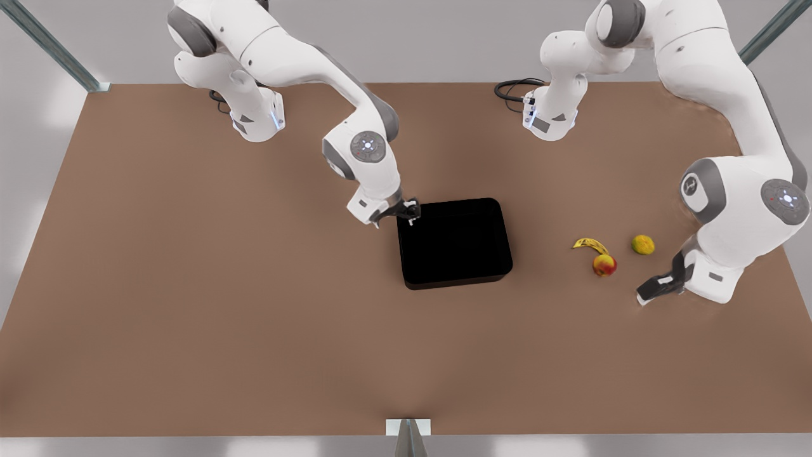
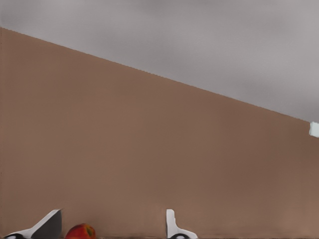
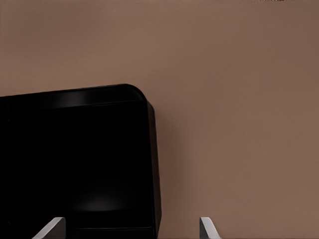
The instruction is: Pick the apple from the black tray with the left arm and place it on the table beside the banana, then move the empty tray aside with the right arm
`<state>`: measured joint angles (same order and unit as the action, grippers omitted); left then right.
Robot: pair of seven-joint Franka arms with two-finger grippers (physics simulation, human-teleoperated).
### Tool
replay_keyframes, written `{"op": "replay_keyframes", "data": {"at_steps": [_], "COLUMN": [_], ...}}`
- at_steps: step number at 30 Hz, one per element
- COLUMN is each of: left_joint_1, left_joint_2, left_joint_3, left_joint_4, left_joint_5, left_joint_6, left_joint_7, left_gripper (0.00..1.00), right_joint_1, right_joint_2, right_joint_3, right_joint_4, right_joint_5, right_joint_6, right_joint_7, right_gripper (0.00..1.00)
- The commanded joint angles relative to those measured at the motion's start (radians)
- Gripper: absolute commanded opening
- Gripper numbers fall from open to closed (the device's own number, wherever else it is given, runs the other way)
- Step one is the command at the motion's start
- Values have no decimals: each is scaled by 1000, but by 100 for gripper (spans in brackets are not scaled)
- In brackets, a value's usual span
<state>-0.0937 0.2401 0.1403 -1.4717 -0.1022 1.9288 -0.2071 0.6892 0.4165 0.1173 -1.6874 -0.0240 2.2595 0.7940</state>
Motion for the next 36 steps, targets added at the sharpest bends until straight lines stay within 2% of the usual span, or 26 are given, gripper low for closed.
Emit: {"op": "replay_keyframes", "data": {"at_steps": [1, 3, 14, 20, 23, 25, 29, 32, 36], "left_joint_1": [2, -1, -8, -34, -31, -31, -28, -26, -26], "left_joint_2": [-133, -27, 1, 2, 5, 5, 5, 7, 5], "left_joint_3": [-8, -27, -24, -27, -24, -24, -21, -21, -21], "left_joint_4": [-93, -9, -7, -2, -2, -4, -2, -2, -2], "left_joint_5": [-13, -2, 13, 21, 21, 13, 13, 13, 13], "left_joint_6": [-154, -140, -136, -145, -145, -145, -145, -145, -145], "left_joint_7": [273, 169, 229, 245, 244, 241, 244, 242, 242], "left_gripper": [100, 100, 100, 100, 100, 100, 100, 100, 100], "right_joint_1": [0, 0, -3, -8, -13, -14, -14, -14, -14], "right_joint_2": [24, 62, 212, 217, 234, 235, 237, 237, 170], "right_joint_3": [8, 13, 31, 32, 30, 30, 30, 28, 32], "right_joint_4": [-6, -6, -14, -57, -55, -52, -51, -49, -47], "right_joint_5": [-76, -120, -155, -162, -160, -156, -151, -151, -149], "right_joint_6": [207, 226, 239, 239, 239, 239, 238, 238, 170], "right_joint_7": [516, 505, 343, 122, 116, 117, 119, 119, 105], "right_gripper": [100, 100, 100, 100, 85, 59, 33, 23, 22]}}
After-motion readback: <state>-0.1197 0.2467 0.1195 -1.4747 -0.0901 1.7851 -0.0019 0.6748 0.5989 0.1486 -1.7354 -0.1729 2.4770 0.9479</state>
